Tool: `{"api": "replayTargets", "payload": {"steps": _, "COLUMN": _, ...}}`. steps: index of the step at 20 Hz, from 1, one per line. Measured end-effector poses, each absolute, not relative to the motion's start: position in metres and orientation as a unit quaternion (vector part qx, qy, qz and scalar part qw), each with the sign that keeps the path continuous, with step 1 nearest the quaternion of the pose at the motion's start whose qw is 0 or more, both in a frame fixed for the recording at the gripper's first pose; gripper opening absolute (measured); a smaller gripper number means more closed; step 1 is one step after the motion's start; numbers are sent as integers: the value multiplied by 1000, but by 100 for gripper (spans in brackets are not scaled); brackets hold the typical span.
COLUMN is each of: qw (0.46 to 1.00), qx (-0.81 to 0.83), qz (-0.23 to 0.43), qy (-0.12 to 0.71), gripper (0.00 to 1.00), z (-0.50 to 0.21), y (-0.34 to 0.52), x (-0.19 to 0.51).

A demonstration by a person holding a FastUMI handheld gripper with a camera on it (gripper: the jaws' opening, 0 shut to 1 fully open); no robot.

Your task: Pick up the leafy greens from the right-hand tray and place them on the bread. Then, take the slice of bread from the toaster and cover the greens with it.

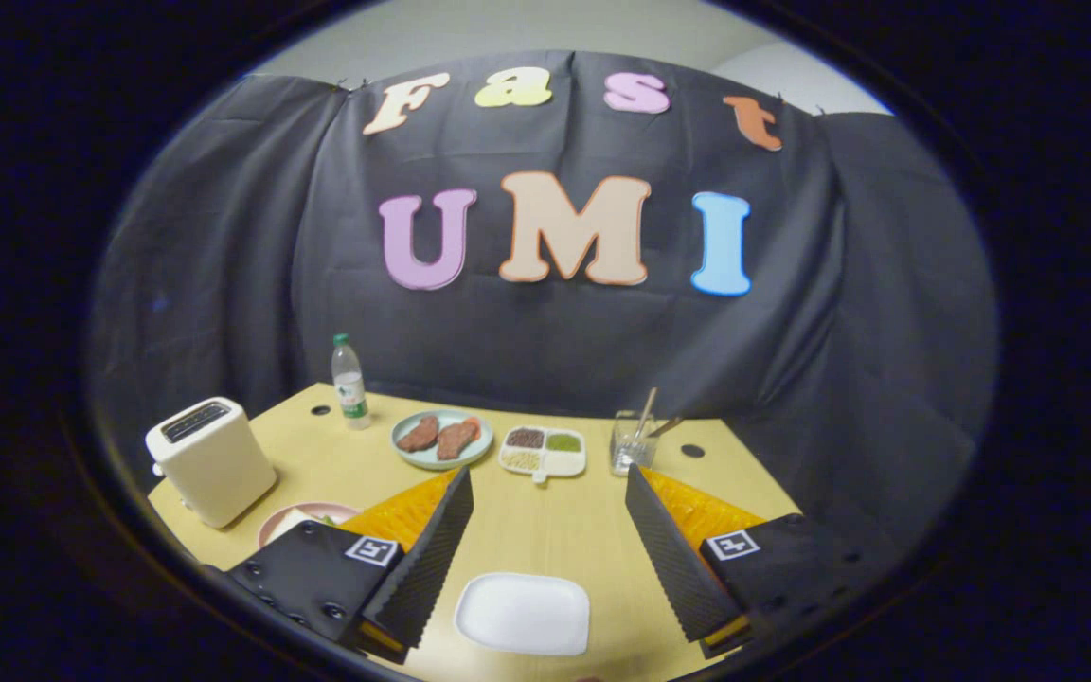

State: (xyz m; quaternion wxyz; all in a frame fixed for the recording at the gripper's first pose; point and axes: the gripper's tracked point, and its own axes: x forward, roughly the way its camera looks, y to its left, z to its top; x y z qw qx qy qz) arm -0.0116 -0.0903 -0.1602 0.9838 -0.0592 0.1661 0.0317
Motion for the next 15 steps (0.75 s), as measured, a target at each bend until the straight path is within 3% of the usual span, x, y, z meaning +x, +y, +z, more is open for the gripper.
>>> {"api": "replayTargets", "payload": {"steps": 5, "qw": 992, "qx": -49, "qz": 13, "qy": 118, "gripper": 100, "z": -130, "y": -97, "x": -10}}
{"api": "replayTargets", "payload": {"steps": 15, "qw": 990, "qx": -81, "qz": 11, "qy": 116, "gripper": 100, "z": -129, "y": -86, "x": -5}}
